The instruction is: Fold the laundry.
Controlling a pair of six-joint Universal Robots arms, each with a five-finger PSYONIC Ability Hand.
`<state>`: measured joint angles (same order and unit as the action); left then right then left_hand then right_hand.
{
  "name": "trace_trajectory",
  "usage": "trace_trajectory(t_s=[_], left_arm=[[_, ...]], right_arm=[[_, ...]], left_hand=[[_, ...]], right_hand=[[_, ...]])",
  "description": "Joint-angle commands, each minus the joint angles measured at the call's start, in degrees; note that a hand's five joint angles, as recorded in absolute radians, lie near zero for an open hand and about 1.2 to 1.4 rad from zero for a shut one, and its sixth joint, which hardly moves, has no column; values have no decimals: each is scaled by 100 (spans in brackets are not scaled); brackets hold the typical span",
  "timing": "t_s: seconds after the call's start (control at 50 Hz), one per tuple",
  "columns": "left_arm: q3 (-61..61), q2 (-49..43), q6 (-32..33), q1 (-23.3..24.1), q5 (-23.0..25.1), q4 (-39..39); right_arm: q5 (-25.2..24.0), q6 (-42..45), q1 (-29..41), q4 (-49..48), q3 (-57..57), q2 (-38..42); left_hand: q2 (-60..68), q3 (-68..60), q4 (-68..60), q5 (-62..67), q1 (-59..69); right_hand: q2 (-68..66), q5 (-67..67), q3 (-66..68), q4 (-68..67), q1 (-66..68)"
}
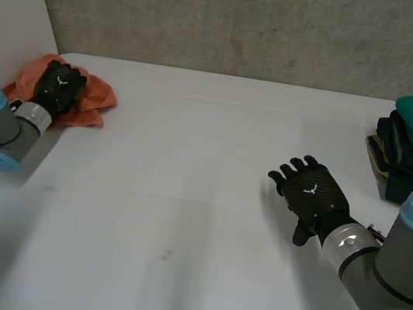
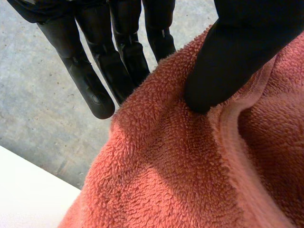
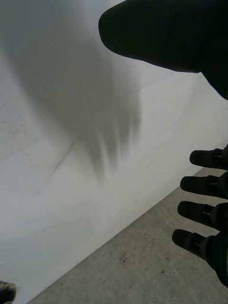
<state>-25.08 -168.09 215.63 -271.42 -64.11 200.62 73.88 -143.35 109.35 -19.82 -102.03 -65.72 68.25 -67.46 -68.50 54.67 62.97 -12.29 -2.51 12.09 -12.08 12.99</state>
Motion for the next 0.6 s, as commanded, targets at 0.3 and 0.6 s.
trace_trajectory(t_s=[0.3, 0.6], left_arm=[[-3846, 5496, -2068, 2215, -813, 707], [-4347, 5094, -2315, 4202, -2079, -49]], right_arm=[[3, -53, -37, 13, -133, -143], [91, -1019, -652, 22, -54, -837]], left_hand=[[1175, -1254, -1150, 1533, 1703], [1175, -1254, -1150, 1533, 1703]], right_hand=[[229, 251, -209, 208, -299], [229, 251, -209, 208, -299]])
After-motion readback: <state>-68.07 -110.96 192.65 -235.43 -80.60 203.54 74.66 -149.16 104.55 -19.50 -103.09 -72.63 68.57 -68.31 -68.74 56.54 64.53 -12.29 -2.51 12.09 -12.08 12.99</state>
